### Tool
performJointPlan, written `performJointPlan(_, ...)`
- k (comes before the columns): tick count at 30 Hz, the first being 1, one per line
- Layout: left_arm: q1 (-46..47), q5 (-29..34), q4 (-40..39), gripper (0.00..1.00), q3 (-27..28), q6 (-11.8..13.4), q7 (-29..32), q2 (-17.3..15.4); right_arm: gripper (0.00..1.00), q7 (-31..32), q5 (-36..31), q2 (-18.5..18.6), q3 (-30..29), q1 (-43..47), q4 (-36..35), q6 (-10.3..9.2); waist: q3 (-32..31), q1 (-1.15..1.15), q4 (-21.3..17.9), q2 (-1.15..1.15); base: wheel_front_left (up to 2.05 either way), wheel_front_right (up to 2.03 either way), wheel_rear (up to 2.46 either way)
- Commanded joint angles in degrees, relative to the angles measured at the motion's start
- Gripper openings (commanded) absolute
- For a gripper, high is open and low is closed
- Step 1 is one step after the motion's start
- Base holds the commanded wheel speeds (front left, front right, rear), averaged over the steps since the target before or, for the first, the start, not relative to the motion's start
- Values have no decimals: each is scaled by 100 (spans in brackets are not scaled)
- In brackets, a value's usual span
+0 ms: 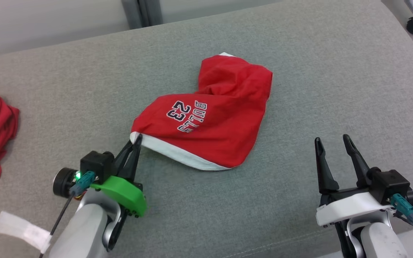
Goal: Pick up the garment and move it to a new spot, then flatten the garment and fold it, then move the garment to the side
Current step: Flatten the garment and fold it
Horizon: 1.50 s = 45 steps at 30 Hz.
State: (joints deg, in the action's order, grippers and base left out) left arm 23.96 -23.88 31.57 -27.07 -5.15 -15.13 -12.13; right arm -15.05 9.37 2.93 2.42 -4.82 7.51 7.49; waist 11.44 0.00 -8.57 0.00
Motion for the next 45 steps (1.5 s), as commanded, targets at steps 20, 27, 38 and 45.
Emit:
performJointPlan(20,-1876,-163,-746,100,969,393,-3,-123,100,-19,-27,24,-4,164,204,1,-399,0,973,0,0,0,0)
performJointPlan(27,-1787,242,-1556,100,1531,450,-2,79,100,-19,-13,51,3,149,260,1,-513,0,1054,0,0,0,0)
performJointPlan(38,-2092,1007,-2658,100,2533,273,-3,354,100,-19,6,70,-29,146,284,1,-601,0,1135,0,0,0,0)
performJointPlan(45,-2208,1249,-2661,100,2937,42,-3,474,100,-19,55,123,-86,40,421,1,-588,0,1209,0,0,0,0)
